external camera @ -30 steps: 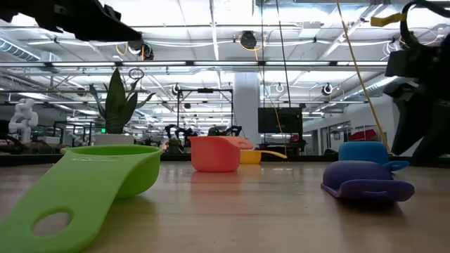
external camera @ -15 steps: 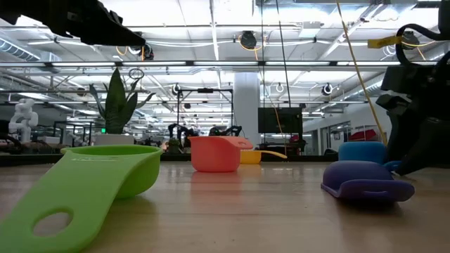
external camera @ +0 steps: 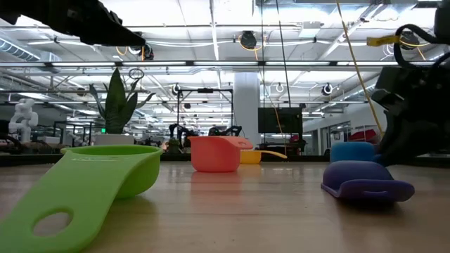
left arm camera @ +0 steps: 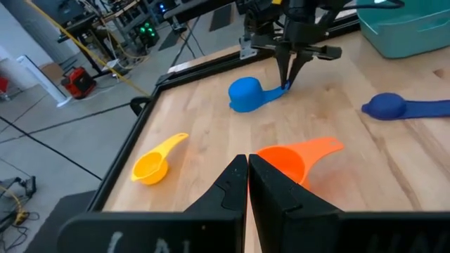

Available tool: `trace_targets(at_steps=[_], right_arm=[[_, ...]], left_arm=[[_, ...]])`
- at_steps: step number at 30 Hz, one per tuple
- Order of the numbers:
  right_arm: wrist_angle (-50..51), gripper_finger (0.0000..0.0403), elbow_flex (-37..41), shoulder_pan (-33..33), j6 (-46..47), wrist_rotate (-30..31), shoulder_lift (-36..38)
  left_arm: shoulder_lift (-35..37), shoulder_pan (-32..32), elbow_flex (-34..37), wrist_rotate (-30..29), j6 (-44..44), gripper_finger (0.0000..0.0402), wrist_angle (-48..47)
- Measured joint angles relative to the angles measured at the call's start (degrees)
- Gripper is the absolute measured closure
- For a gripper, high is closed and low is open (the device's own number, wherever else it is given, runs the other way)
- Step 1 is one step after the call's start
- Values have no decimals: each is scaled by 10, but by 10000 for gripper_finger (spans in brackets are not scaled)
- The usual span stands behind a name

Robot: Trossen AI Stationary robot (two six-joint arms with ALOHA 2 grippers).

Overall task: Nest measuring cups in basket
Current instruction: Stack the blue measuring cup on top of the orange measuring cup

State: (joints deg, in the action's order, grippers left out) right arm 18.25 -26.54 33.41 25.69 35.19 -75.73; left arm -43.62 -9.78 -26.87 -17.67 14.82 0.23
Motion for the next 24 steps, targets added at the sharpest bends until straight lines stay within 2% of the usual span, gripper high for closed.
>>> trace_targets(at_steps=[5,12,17,22,24], right_arm=[[-4,400,-38,0,-6,8,7],[-31,403,-75,1,1,53,33],[-138,402,-78,1,-4,80,57],[-267,402,-78,1,-55,84,60],[-318,402,-78,2,-71,105,60]], left_arm=[[0,0,0,0,-19,382,0],[0,0,0,0,-26,382,0],[0,0,0,14,-34,382,0],[0,0,0,27,-45,382,10],[0,0,0,28,-54,382,12]])
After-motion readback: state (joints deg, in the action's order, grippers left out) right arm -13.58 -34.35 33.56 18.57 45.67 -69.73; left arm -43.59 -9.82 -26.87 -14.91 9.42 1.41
